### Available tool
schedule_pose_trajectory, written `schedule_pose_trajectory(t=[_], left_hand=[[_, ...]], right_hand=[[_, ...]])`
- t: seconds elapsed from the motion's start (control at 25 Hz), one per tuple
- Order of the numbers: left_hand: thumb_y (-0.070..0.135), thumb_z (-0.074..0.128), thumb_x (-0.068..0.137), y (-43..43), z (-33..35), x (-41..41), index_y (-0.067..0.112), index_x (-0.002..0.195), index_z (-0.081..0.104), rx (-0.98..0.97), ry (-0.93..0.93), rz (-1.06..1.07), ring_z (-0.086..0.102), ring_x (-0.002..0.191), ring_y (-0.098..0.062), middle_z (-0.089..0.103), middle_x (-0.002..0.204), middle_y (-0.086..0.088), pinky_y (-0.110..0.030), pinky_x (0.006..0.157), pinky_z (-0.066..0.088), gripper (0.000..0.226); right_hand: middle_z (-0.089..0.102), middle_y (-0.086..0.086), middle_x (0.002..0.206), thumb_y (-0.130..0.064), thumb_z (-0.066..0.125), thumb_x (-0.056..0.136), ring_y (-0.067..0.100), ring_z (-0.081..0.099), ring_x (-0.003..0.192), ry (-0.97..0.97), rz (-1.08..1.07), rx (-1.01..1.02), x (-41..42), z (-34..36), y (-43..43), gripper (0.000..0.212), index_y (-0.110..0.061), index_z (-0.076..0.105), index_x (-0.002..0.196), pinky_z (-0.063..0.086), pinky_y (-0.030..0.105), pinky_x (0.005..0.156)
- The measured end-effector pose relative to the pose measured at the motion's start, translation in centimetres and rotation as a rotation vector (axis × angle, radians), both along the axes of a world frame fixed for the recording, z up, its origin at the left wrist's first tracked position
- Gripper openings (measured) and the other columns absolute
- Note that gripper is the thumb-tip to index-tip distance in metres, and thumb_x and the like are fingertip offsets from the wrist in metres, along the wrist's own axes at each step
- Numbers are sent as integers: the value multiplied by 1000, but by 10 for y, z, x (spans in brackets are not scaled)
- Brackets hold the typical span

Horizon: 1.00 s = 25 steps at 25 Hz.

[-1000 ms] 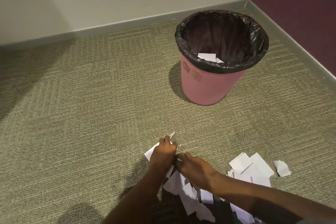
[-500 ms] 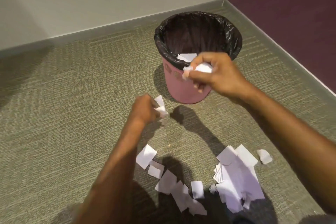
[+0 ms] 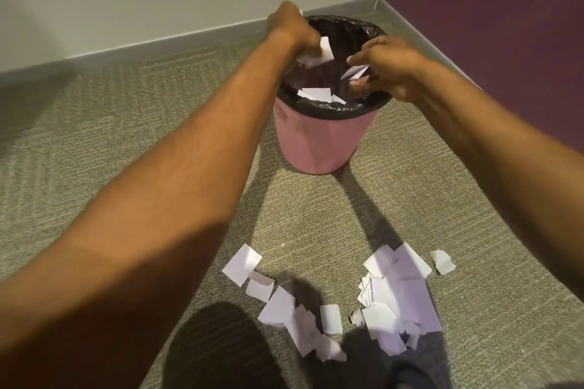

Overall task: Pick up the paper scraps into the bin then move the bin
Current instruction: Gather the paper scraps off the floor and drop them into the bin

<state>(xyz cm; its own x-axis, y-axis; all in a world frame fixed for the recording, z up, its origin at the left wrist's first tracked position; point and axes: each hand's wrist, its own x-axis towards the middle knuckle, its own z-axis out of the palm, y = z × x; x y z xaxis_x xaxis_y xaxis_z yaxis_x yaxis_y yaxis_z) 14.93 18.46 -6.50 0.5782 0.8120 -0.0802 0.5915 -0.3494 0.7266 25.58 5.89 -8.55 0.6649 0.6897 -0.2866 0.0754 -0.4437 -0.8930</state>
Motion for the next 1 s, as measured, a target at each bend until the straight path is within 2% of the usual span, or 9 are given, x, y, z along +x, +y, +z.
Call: schedule_pose_trajectory(t=[0.16,0.28,0.4,0.52,0.6,0.68,0.76,0.84,1.0], left_hand=[[22,73,80,-8,-15,1,9,89,68,43,-51,-100,65,79,-18,67,87,-5,-38,79,59,16],[18,65,81,-14,-39,-39,10,77,72,84,-209,67,64,67,-14,69,73,-3,-30,65,55,11],[11,61,84,-35,-101,-106,13,59,57,43,-146,192,48,48,-8,51,54,3,-23,51,39,25],[11,65,81,-72,-187,-170,6,79,65,-68,295,73,62,72,-22,64,76,-4,-32,66,50,6],[12,63,75,-94,-235,-197,9,91,67,-113,512,-64,64,93,-31,65,97,-11,-41,78,54,17],[25,67,73,-110,-259,-214,15,113,62,-95,628,-259,54,110,-35,53,117,-13,-48,89,50,42],[37,73,71,-122,-268,-228,21,133,49,-68,665,-375,46,119,-36,41,130,-14,-52,94,46,68],[38,80,68,-132,-274,-239,30,143,33,-81,783,-378,34,129,-37,24,143,-14,-54,96,45,88],[43,78,71,-146,-274,-247,37,147,18,-98,902,-364,18,139,-41,0,154,-16,-57,101,41,96]], right_hand=[[60,18,105,1,52,93,34,66,83,-103,-72,15,-6,-6,-9,43,-5,43,135,57,51,83],[68,13,90,3,56,88,26,71,63,-168,-56,203,-33,-7,-28,25,-7,58,111,59,36,57],[71,12,76,-1,60,90,18,63,53,-155,295,186,-86,-42,-63,7,-2,67,93,50,26,46],[70,9,91,-9,66,89,15,65,75,-159,774,-48,-142,-120,-101,10,-6,68,99,52,26,65],[63,8,115,-24,68,87,22,61,98,-427,1070,-242,-175,-179,-127,36,-12,58,119,51,37,80],[55,8,131,-44,69,79,28,57,109,-815,1321,-341,-203,-228,-154,62,-17,48,130,50,39,84],[57,7,131,-61,72,62,25,59,106,-1031,1389,-438,-222,-246,-171,79,-23,50,127,50,34,77],[52,11,139,-68,74,52,25,56,106,-1100,1360,-426,-228,-256,-172,94,-23,44,130,48,34,75],[30,22,152,-48,81,64,34,47,113,-1098,1318,-458,-233,-256,-165,94,-18,32,138,46,44,79]])
